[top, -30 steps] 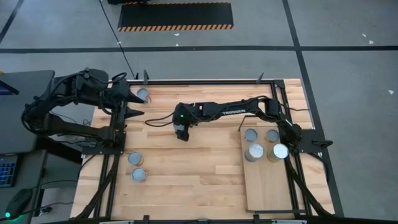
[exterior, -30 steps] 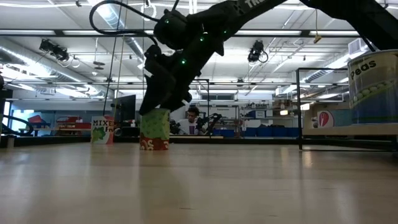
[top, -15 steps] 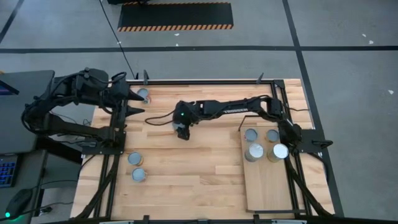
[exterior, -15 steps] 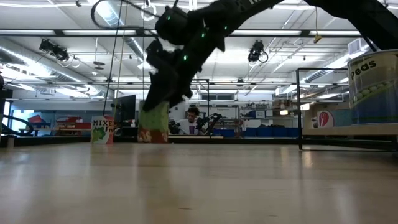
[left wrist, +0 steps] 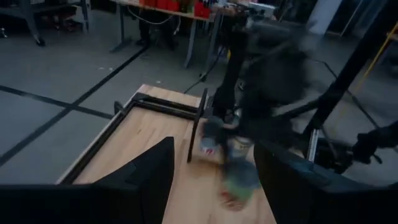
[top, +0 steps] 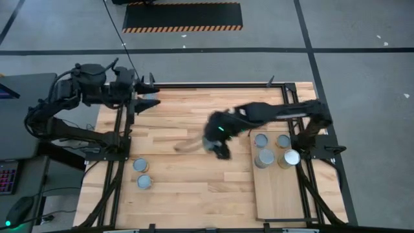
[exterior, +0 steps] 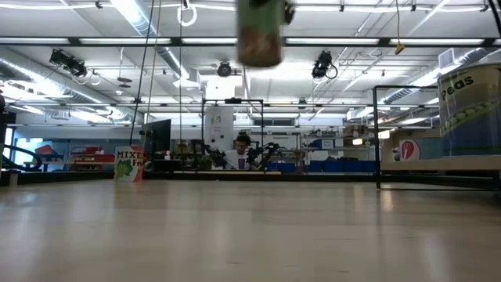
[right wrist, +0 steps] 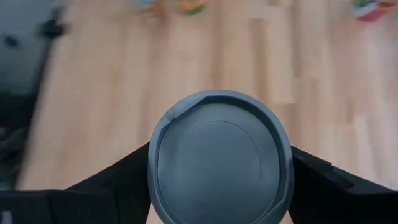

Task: Pick and place cans onto a shelf
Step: Put the canned spaghetti sauce on the shelf

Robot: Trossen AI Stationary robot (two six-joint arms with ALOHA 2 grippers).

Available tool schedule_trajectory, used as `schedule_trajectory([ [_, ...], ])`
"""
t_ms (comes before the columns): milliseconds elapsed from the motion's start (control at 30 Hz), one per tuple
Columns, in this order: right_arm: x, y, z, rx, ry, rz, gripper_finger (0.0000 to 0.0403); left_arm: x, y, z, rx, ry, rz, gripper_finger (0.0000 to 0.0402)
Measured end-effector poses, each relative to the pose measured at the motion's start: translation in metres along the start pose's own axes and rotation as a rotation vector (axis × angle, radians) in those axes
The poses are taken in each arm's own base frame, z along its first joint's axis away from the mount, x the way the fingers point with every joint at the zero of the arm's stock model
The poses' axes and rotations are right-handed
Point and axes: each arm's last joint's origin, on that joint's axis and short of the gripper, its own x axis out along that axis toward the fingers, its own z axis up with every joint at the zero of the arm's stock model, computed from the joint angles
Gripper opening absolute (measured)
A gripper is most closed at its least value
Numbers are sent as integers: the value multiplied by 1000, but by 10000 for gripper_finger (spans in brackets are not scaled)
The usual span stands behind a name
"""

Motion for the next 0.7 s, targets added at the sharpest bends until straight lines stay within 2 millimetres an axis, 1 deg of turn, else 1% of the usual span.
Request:
schedule_trajectory([
  [100,-39,41,-12,-42,-20,76,289,13,0,3,-44,-14,-2,227],
  [200,-76,82,-31,-62,-65,176,289,28,-2,2,-119,7,-6,227],
  [267,-98,105,-46,-75,-84,247,289,40,-6,2,-139,20,-28,227],
  [333,-121,123,-60,-85,-110,298,289,55,-10,0,-148,47,-47,227],
  [433,-147,138,-74,-33,-188,279,289,75,-18,-1,-193,41,-85,227],
  [533,-167,144,-82,129,-296,214,289,92,-28,4,-230,-18,-136,227],
  [633,-179,146,-87,345,-386,161,289,104,-35,6,-243,-55,-171,227],
  [700,-180,148,-89,448,-404,153,289,108,-39,5,-260,-59,-187,227],
])
